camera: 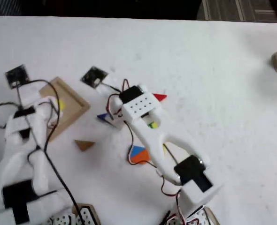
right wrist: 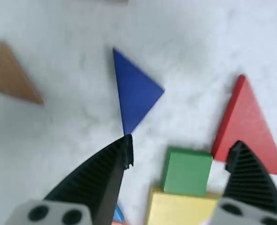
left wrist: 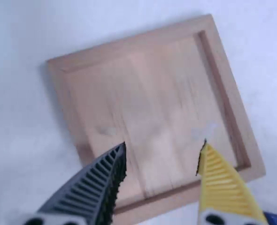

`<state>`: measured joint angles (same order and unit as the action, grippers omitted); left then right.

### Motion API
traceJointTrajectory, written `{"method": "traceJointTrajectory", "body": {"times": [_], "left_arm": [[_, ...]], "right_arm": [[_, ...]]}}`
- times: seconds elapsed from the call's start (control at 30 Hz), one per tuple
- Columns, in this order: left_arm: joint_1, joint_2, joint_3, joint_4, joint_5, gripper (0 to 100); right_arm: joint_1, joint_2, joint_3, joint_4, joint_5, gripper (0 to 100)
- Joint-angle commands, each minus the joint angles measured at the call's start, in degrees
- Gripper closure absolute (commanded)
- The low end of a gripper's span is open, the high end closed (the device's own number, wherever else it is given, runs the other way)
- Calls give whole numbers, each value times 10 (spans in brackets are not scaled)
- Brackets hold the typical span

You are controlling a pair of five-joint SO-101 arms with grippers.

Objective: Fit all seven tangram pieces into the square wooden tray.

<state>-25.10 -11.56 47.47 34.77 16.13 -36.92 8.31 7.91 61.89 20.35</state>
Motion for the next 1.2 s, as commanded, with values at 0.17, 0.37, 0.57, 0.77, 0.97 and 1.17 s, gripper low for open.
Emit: {"method": "traceJointTrajectory", "body": {"times": [0.17, 0.37, 0.57, 0.77, 0.97, 1.17], "left_arm": [[-126, -15, -46, -4, 73, 728], [-157, 84, -143, 48, 129, 729], [-146, 91, -148, 47, 128, 729], [-142, 91, -149, 46, 128, 729], [-138, 94, -148, 46, 127, 729], [-132, 94, -148, 46, 127, 729]], "right_arm": [[-59, 32, -76, -97, -25, 768], [-116, 247, -353, -29, -21, 765], [-116, 516, -681, 95, -21, 766], [-107, 701, -991, 260, -21, 823], [-95, 712, -1028, 338, -21, 967], [-46, 666, -1030, 365, -25, 981]]}}
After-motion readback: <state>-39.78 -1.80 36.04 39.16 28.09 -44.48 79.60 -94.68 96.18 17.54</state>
